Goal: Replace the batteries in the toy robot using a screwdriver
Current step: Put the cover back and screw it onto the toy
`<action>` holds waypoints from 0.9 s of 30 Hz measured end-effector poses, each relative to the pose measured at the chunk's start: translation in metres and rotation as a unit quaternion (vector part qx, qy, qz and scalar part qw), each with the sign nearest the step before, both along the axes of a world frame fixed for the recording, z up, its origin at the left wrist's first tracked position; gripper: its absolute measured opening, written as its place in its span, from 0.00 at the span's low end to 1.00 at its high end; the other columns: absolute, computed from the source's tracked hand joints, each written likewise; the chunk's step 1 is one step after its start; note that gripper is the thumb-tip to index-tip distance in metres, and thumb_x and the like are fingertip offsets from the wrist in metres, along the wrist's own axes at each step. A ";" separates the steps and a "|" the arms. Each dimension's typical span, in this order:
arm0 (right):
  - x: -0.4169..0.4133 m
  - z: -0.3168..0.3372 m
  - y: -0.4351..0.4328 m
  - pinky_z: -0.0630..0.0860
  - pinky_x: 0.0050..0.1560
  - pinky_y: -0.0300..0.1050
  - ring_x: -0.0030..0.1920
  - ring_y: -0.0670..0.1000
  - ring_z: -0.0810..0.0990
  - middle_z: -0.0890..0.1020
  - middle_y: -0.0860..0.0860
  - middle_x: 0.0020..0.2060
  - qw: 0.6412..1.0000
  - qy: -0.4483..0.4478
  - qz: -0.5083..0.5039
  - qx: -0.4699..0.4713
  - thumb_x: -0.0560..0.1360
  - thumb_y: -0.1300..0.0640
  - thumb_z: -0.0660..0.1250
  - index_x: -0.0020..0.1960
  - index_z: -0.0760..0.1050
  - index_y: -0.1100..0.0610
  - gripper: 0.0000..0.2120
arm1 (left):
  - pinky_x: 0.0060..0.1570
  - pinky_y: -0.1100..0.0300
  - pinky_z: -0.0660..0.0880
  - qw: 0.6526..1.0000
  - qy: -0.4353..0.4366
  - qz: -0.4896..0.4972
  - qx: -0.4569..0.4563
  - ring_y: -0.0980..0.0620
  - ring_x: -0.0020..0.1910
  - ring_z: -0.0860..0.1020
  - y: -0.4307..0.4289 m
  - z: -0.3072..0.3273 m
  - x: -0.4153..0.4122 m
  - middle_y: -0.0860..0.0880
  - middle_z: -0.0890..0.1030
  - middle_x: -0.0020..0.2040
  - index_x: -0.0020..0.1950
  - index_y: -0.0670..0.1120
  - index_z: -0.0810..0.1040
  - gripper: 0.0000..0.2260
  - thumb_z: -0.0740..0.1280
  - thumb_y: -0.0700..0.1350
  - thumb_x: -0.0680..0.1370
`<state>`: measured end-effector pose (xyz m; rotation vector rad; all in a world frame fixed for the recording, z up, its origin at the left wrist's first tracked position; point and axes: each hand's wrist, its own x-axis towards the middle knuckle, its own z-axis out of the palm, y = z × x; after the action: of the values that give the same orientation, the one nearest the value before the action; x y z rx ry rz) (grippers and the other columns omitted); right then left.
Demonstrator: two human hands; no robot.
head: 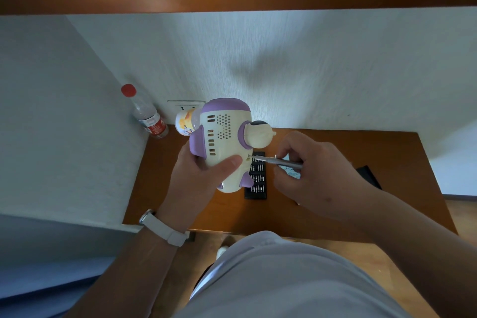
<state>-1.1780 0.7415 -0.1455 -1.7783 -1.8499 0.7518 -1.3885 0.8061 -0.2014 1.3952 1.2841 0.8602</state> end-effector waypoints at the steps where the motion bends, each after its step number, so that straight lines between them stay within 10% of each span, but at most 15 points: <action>1: 0.001 0.001 0.001 0.69 0.30 0.31 0.31 0.44 0.77 0.75 0.42 0.33 1.000 -0.008 0.006 -0.006 0.75 0.52 0.69 0.48 0.69 0.46 0.08 | 0.33 0.70 0.77 1.000 -0.001 -0.002 -0.001 0.68 0.49 0.80 0.001 0.000 0.000 0.63 0.82 0.47 0.55 0.62 0.71 0.20 0.77 0.44 0.73; 27: 0.017 -0.004 0.011 0.65 0.33 0.30 0.35 0.43 0.77 0.76 0.40 0.35 0.995 -0.079 0.053 -0.012 0.81 0.49 0.62 0.55 0.77 0.48 0.07 | 0.37 0.67 0.80 0.999 -0.038 -0.036 -0.010 0.64 0.51 0.81 0.006 -0.010 0.014 0.66 0.83 0.48 0.58 0.59 0.74 0.20 0.75 0.41 0.73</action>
<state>-1.1608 0.7526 -0.1497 -1.8133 -2.0597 0.6908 -1.3742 0.8124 -0.2116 1.3729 1.1759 0.8418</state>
